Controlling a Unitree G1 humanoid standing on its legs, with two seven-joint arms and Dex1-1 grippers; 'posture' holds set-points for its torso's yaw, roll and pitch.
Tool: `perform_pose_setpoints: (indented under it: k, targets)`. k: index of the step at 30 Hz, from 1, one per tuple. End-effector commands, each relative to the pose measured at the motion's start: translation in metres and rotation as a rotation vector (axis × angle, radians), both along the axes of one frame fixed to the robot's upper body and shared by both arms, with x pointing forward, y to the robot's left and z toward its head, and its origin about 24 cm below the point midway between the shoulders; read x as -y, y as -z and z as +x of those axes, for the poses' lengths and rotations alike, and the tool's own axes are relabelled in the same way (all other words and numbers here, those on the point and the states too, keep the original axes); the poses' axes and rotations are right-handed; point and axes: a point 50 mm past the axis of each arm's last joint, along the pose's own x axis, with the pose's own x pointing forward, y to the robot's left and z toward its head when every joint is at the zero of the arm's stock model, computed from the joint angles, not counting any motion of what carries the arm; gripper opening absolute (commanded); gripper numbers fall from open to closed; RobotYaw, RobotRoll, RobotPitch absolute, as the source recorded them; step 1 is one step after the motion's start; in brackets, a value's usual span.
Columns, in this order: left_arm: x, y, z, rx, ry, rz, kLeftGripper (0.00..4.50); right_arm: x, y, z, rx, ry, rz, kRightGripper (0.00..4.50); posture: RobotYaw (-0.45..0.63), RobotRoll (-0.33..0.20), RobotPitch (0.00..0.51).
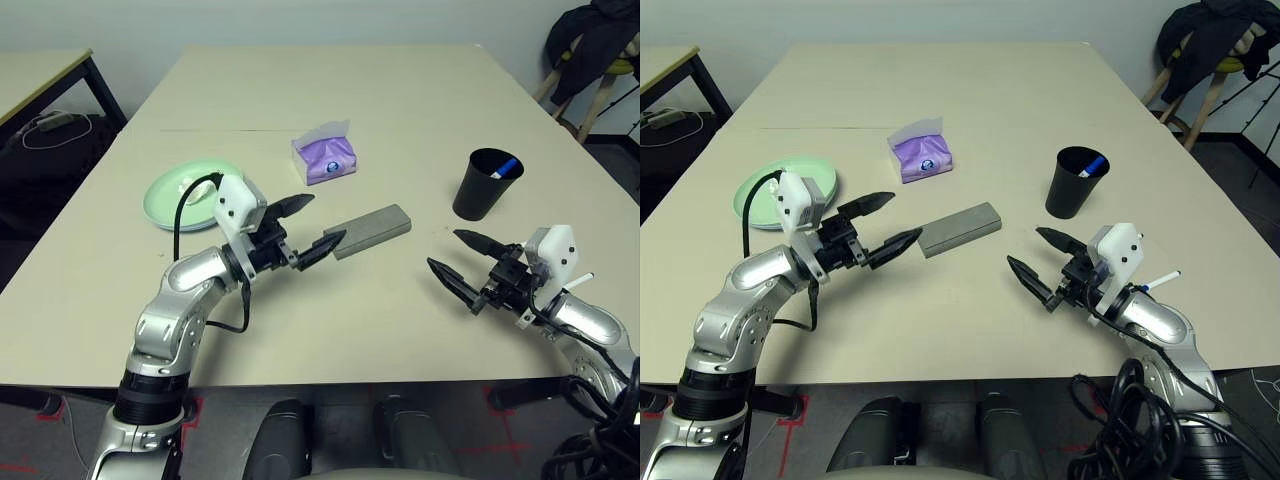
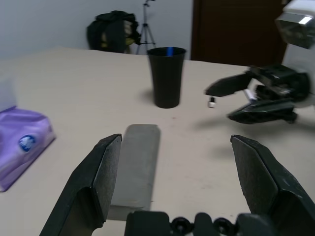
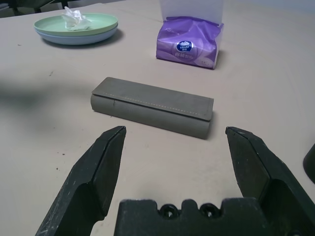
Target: Organize and tidy the items on the table.
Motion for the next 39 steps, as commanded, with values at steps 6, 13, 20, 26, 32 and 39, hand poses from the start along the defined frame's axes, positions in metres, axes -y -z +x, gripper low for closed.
perform_pose_setpoints:
  k: [6,13,20,26,32,39]
  targets:
    - [-0.001,0.010,-0.016,0.012,0.142,0.100,4.48,0.001,0.003,0.002,0.003,-0.018,-0.030,4.50,0.05,0.000,0.058]
    - [-0.004,0.013,-0.019,0.019,0.199,0.144,4.48,0.001,0.004,0.001,0.010,-0.020,-0.035,4.50,0.04,0.000,0.050]
    - [0.000,0.010,-0.017,0.014,0.188,0.097,4.48,0.002,0.004,0.000,0.013,-0.021,-0.040,4.50,0.03,0.000,0.052]
    - [0.004,0.000,-0.011,0.010,0.151,0.024,4.48,0.005,0.003,0.000,0.010,-0.021,-0.050,4.50,0.04,0.000,0.054]
    - [0.006,-0.001,-0.012,0.010,0.149,0.020,4.48,0.007,0.002,0.003,0.014,-0.013,-0.059,4.50,0.04,0.000,0.053]
    - [0.008,-0.002,-0.013,0.014,0.158,0.023,4.48,0.018,-0.011,0.010,0.029,0.027,-0.068,4.50,0.04,0.000,0.055]
